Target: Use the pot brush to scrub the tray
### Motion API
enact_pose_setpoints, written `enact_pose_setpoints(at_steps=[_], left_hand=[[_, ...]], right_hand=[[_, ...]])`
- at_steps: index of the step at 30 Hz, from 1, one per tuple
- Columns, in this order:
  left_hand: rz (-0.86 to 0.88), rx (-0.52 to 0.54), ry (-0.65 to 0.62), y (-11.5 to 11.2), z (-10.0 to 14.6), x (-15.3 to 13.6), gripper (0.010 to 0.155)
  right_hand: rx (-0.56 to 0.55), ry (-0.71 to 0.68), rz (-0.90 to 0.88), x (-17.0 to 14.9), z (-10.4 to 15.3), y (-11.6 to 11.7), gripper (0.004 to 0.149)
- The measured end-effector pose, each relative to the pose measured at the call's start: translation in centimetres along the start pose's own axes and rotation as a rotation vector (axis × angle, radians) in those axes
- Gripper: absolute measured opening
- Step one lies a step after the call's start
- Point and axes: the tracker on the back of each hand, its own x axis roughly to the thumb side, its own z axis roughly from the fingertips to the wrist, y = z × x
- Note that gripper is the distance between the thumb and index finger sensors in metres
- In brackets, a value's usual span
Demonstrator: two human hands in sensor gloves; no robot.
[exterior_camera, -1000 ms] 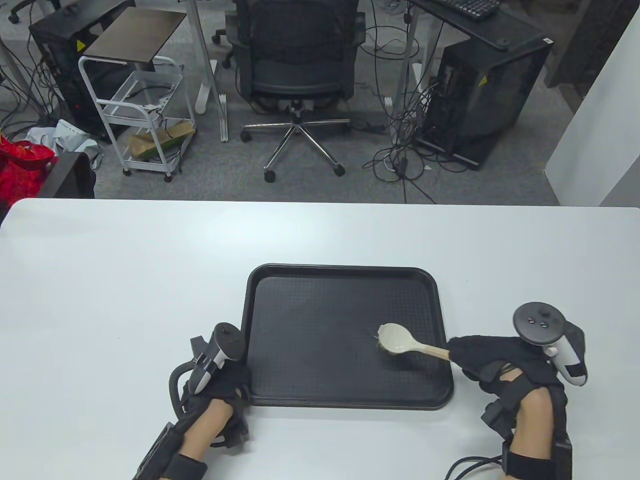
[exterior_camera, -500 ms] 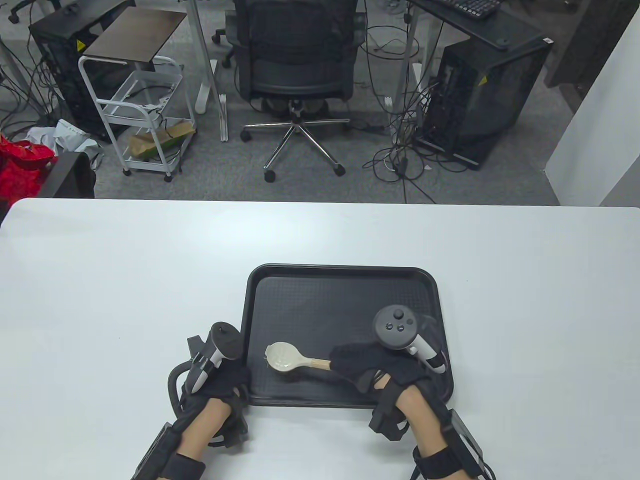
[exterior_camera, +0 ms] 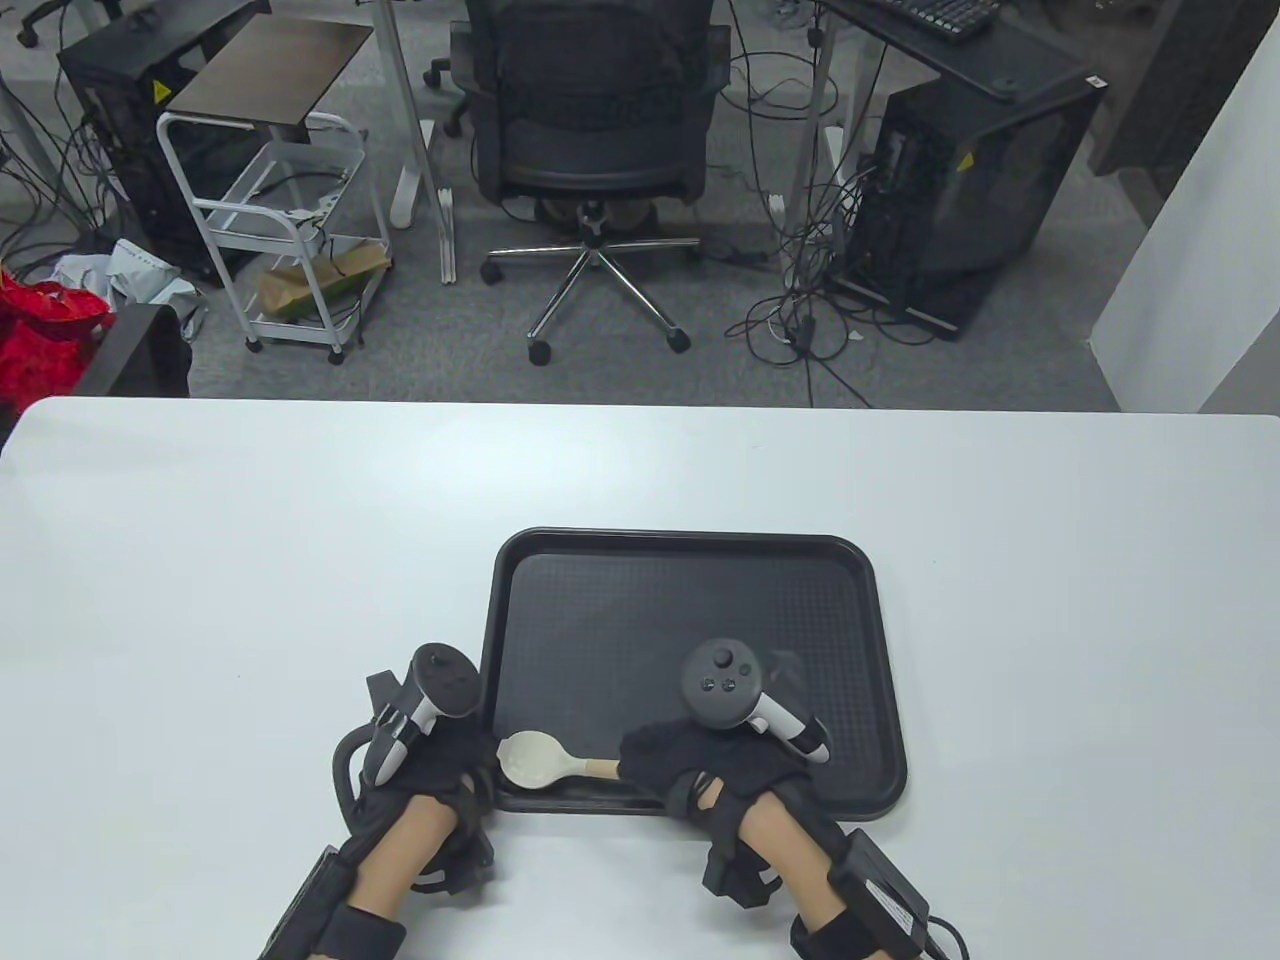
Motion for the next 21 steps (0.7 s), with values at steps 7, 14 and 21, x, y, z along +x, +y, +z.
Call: enact_pose_setpoints(at_steps=[7, 14, 21], left_hand=[[0.001, 0.000, 0.000, 0.0, 0.0, 0.0, 0.060], [-0.001, 0.005, 0.001, 0.0, 0.0, 0.0, 0.060], [-0.004, 0.007, 0.003, 0.0, 0.0, 0.0, 0.060]], right_hand=[[0.054, 0.085, 0.056, -1.4, 0.8, -2.0, 0.048], [0.106, 0.176, 0.032, -4.4, 2.0, -4.3, 0.048], [0.087, 0.239, -0.009, -7.3, 3.4, -6.5, 0.048]])
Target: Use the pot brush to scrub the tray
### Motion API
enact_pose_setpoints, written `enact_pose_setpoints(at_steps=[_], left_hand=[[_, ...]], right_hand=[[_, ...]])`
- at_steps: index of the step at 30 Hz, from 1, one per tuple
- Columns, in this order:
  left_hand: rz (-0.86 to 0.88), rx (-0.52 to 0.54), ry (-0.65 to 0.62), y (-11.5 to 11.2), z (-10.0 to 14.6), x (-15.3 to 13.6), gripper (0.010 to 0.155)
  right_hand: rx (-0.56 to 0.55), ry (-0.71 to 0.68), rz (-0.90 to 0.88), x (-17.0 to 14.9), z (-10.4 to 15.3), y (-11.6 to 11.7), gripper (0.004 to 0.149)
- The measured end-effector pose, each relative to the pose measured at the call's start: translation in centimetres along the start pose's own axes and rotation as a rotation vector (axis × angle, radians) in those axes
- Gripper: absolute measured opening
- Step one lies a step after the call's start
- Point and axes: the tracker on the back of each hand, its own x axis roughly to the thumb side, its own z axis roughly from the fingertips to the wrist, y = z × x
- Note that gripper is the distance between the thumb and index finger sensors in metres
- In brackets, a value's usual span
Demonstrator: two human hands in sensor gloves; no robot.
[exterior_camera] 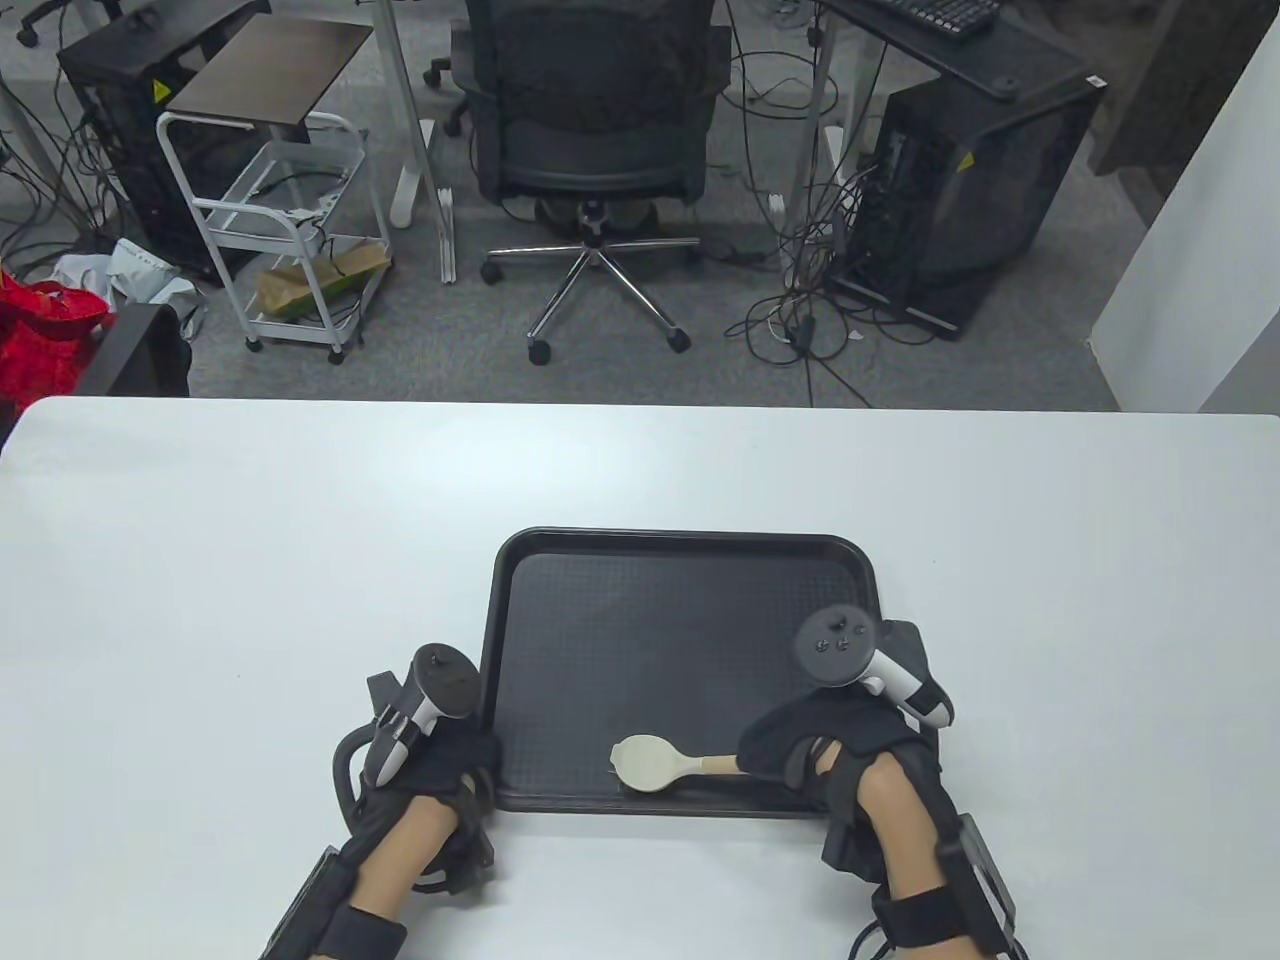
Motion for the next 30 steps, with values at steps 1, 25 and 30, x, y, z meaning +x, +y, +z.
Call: enact_pose_setpoints(at_steps=[1, 25, 30], left_hand=[[-0.002, 0.001, 0.000, 0.0, 0.0, 0.0, 0.060], [-0.011, 0.003, 0.007, 0.0, 0.1, 0.1, 0.060], [-0.013, 0.000, 0.009, 0.0, 0.1, 0.2, 0.060]], right_hand=[[0.000, 0.013, -0.011, -0.8, 0.2, -0.4, 0.048], [-0.202, 0.269, -0.314, -15.2, 5.9, -5.6, 0.044], [-0.243, 0.316, -0.367, -17.2, 7.1, -5.9, 0.043]])
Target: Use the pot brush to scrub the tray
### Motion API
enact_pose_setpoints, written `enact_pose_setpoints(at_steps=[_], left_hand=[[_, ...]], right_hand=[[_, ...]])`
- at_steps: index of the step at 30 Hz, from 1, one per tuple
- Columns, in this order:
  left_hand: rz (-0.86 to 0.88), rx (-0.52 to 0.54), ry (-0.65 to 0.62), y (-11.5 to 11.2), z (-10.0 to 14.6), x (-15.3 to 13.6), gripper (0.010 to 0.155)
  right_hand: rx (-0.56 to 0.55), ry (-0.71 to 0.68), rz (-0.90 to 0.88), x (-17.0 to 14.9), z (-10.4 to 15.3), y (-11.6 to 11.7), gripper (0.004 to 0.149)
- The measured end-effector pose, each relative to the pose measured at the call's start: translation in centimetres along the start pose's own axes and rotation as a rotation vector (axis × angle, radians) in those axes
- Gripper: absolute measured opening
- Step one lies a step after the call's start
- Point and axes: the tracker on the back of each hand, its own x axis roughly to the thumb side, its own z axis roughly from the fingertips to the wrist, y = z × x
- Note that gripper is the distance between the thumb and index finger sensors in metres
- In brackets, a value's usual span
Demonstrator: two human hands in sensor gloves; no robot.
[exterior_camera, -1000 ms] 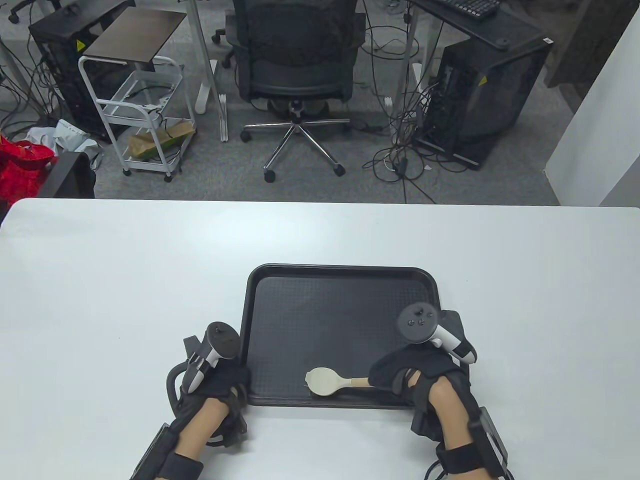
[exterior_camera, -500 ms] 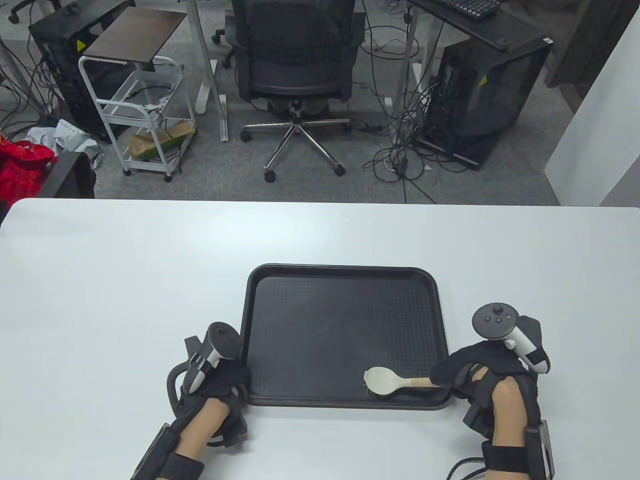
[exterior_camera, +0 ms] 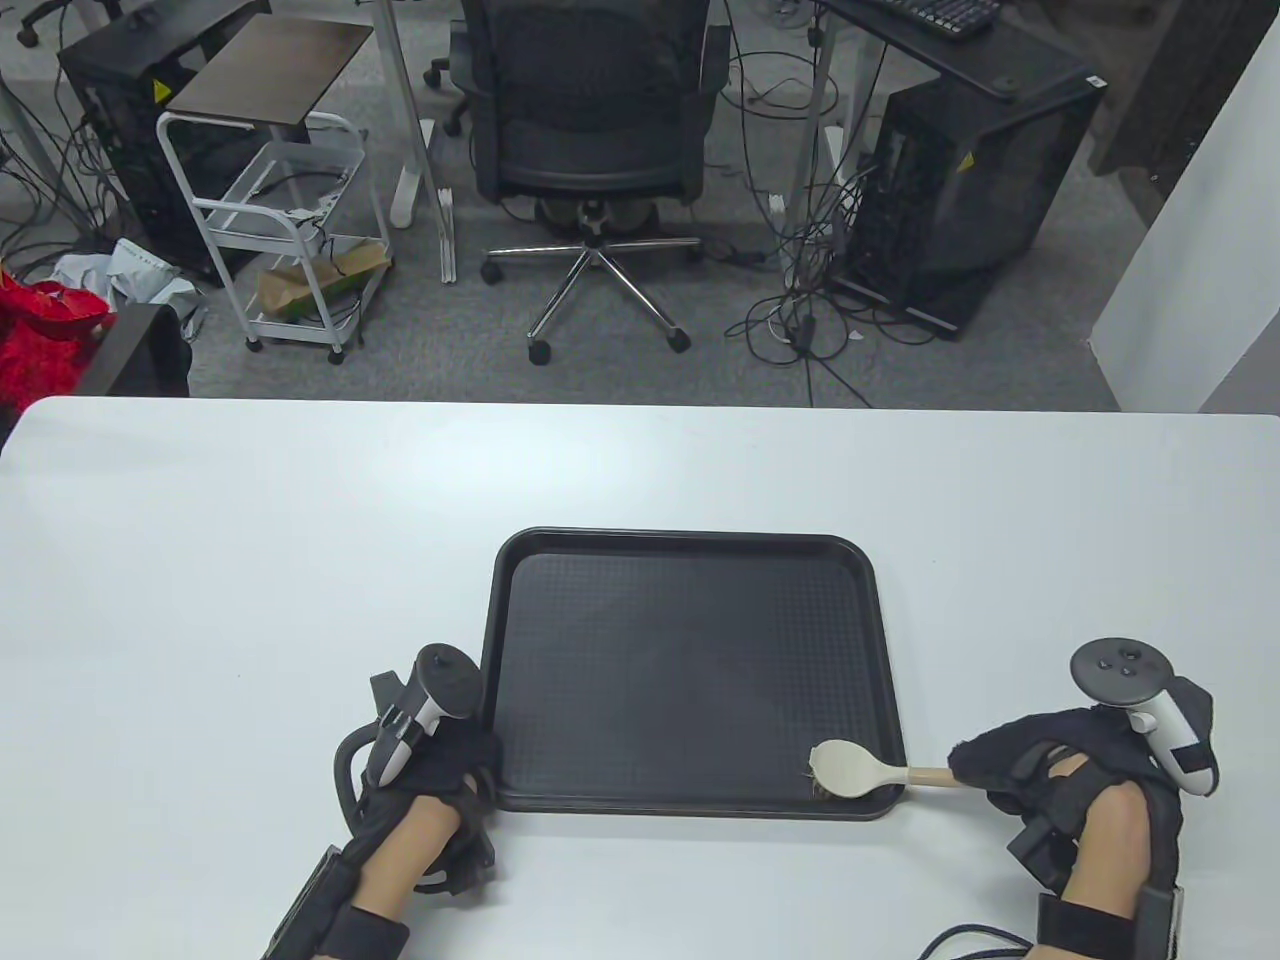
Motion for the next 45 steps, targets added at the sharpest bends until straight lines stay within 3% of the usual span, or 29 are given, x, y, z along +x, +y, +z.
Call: enact_pose_setpoints(at_steps=[5, 11, 19, 22, 26, 35, 45], left_hand=[[-0.004, 0.002, 0.003, 0.0, 0.0, 0.0, 0.060], [-0.005, 0.006, 0.003, 0.0, 0.0, 0.1, 0.060], [-0.011, 0.011, 0.000, -0.1, 0.1, 0.1, 0.060], [-0.022, 0.016, 0.000, -0.1, 0.1, 0.2, 0.060], [-0.023, 0.012, -0.001, -0.1, 0.1, 0.2, 0.060], [-0.033, 0.004, -0.007, -0.1, 0.1, 0.3, 0.060], [-0.038, 0.003, -0.009, -0.1, 0.0, 0.4, 0.060]], right_hand=[[-0.060, -0.005, 0.002, 0.5, 1.2, -0.8, 0.043], [-0.137, -0.333, -0.074, 7.1, 2.6, 0.3, 0.050], [-0.052, -0.550, -0.163, 18.6, 2.3, 6.7, 0.052], [-0.038, -0.561, -0.149, 22.0, 1.8, 8.7, 0.053], [0.010, -0.517, -0.076, 25.5, -0.7, 13.1, 0.057], [-0.026, -0.461, 0.022, 26.4, -5.3, 20.7, 0.056], [-0.057, -0.468, 0.080, 26.7, -6.4, 23.8, 0.055]])
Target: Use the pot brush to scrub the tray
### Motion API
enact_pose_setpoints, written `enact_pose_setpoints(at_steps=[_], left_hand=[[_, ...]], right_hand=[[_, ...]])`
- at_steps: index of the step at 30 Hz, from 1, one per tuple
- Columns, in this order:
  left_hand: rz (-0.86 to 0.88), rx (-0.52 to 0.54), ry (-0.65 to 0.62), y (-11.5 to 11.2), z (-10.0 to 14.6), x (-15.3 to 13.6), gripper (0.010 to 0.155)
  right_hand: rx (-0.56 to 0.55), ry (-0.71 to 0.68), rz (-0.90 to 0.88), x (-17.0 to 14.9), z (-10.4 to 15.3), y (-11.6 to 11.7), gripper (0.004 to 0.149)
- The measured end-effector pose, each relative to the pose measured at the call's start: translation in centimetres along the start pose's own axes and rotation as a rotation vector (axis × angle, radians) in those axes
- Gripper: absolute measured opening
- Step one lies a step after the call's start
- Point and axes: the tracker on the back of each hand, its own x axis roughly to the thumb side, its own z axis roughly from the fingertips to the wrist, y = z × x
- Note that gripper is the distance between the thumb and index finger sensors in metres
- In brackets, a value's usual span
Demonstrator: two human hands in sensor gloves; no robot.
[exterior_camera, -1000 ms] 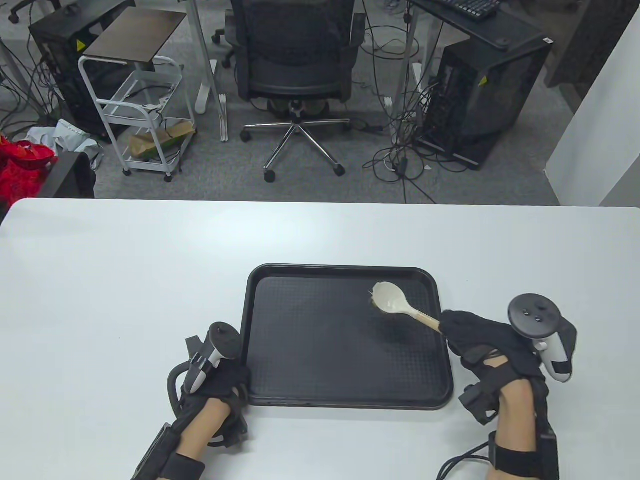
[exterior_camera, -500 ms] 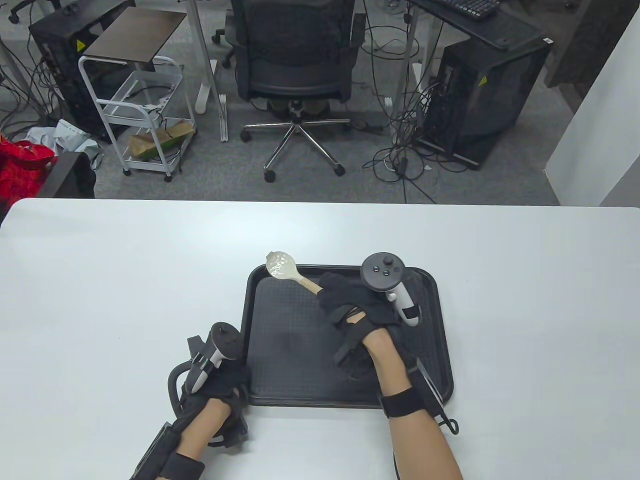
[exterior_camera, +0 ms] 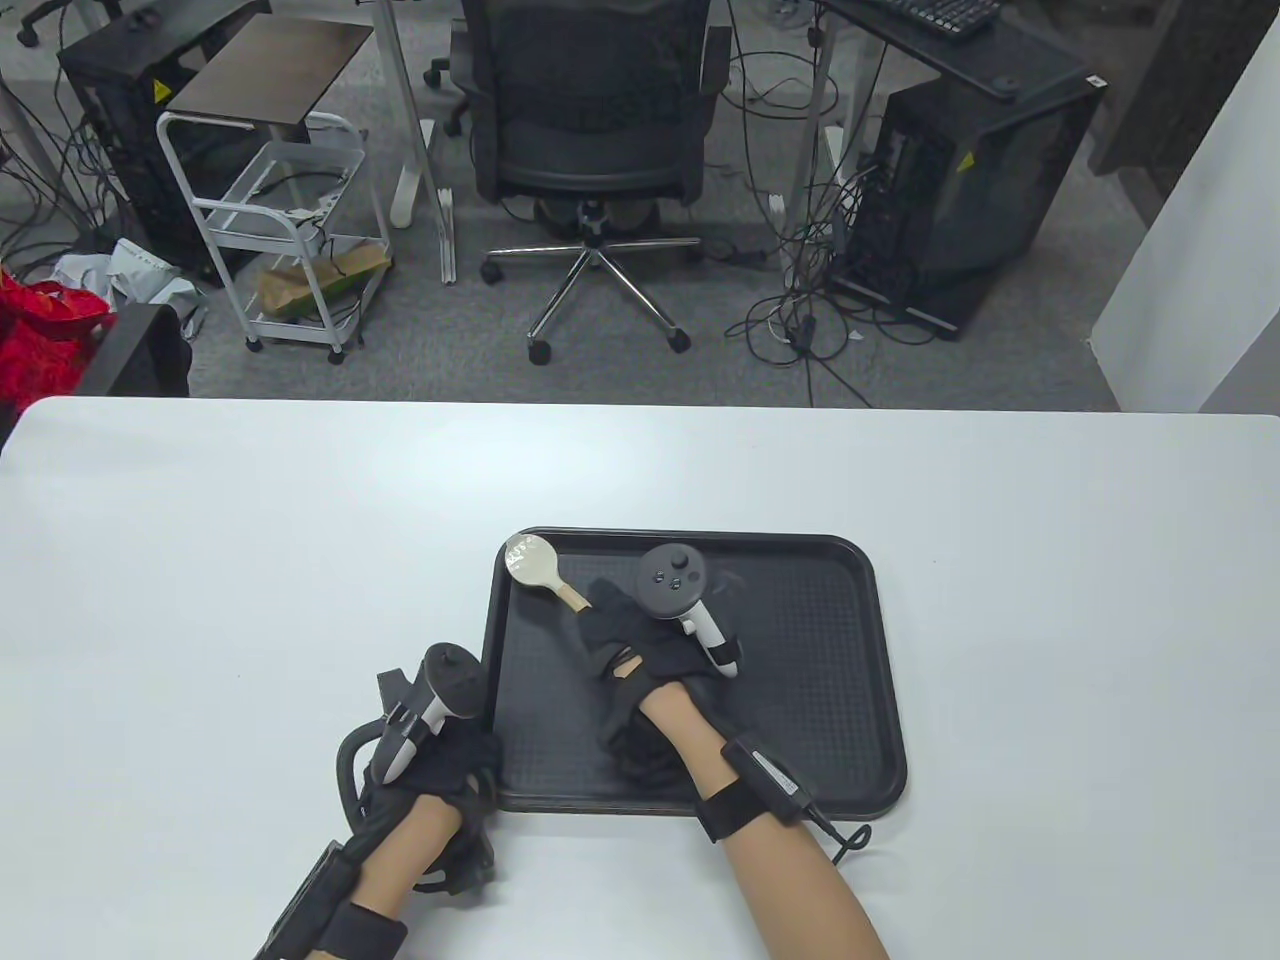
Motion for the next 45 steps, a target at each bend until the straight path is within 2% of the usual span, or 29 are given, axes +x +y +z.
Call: enact_pose_setpoints(at_steps=[1, 5, 14, 22, 35, 45], left_hand=[[-0.002, 0.002, 0.000, 0.0, 0.0, 0.0, 0.060], [-0.003, 0.004, 0.000, 0.0, 0.0, 0.0, 0.060], [-0.005, 0.004, 0.001, 0.0, 0.0, 0.1, 0.060], [-0.004, 0.006, 0.004, 0.0, 0.0, 0.0, 0.060], [0.000, 0.005, 0.007, 0.0, 0.1, 0.0, 0.060], [0.000, 0.005, 0.008, 0.0, 0.1, 0.0, 0.060]], right_hand=[[0.014, 0.003, -0.007, -0.1, 0.0, 0.3, 0.055], [-0.053, 0.029, 0.052, 0.0, 0.1, 0.4, 0.054], [-0.090, 0.066, 0.161, -0.3, 0.7, -1.4, 0.053], [-0.104, 0.142, 0.275, -1.5, 1.4, -4.9, 0.053], [-0.044, 0.294, 0.263, -5.5, 2.3, -10.7, 0.053], [-0.071, 0.418, 0.240, -9.4, 3.8, -15.3, 0.053]])
